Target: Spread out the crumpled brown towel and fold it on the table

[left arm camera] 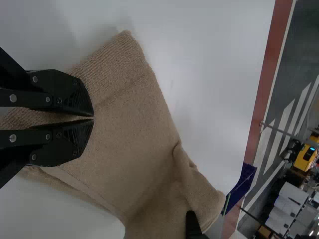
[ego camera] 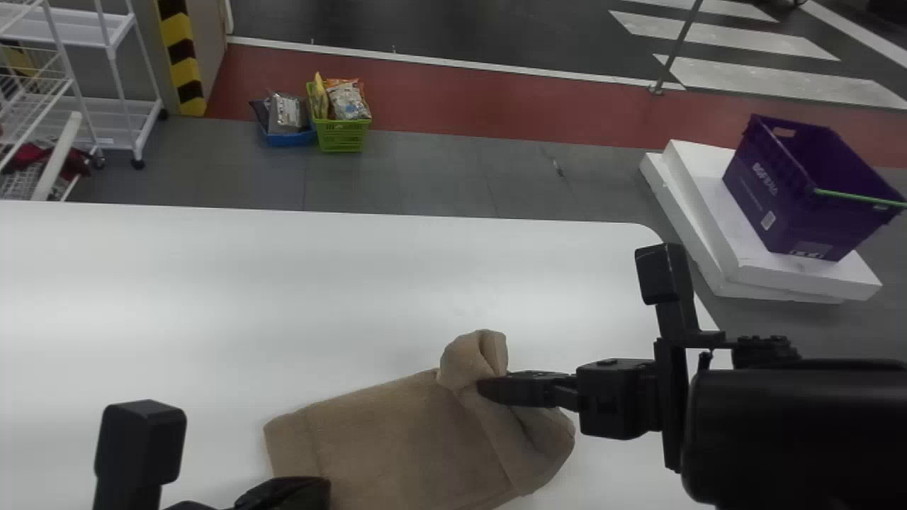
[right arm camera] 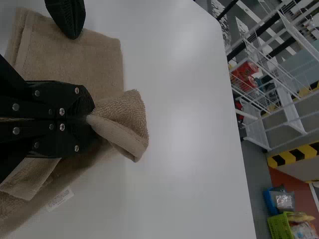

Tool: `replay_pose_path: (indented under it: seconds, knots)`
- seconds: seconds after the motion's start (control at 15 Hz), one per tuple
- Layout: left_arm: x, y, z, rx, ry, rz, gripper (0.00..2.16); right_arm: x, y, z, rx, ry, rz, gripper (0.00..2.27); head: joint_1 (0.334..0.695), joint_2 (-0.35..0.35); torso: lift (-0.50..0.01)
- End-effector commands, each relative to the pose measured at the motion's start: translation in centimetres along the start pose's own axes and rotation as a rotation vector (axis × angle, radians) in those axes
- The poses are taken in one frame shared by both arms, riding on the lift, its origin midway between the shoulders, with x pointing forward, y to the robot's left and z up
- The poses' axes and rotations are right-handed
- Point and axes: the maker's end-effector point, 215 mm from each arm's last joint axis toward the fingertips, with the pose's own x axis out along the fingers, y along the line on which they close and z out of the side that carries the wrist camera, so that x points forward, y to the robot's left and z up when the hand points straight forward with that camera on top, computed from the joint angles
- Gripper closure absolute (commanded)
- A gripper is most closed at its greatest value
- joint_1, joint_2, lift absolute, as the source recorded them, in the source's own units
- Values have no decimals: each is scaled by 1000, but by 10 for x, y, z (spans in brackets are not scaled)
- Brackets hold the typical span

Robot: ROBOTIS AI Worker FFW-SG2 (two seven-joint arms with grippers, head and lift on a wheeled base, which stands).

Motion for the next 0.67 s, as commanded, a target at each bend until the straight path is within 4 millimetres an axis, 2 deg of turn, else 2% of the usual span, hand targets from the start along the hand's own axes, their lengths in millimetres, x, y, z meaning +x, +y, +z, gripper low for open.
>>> replay_pose_path:
  seconds: [0.0,0.2,0.47,0.6]
  knots:
    - [-1,2,1,-2,-4,0,994,18,32,11,-51,6,22,1619,695,-168,-127]
    - [-6,7,3,-15,-13,-2,994,35,52,3,-106,54,24,1619,695,-102,-127]
    - [-8,9,5,-23,-21,-7,994,58,82,-26,-150,132,63,1619,695,-26,-127]
    - [-5,8,5,-25,-23,-9,994,67,89,-36,-172,162,57,1619,695,10,-127]
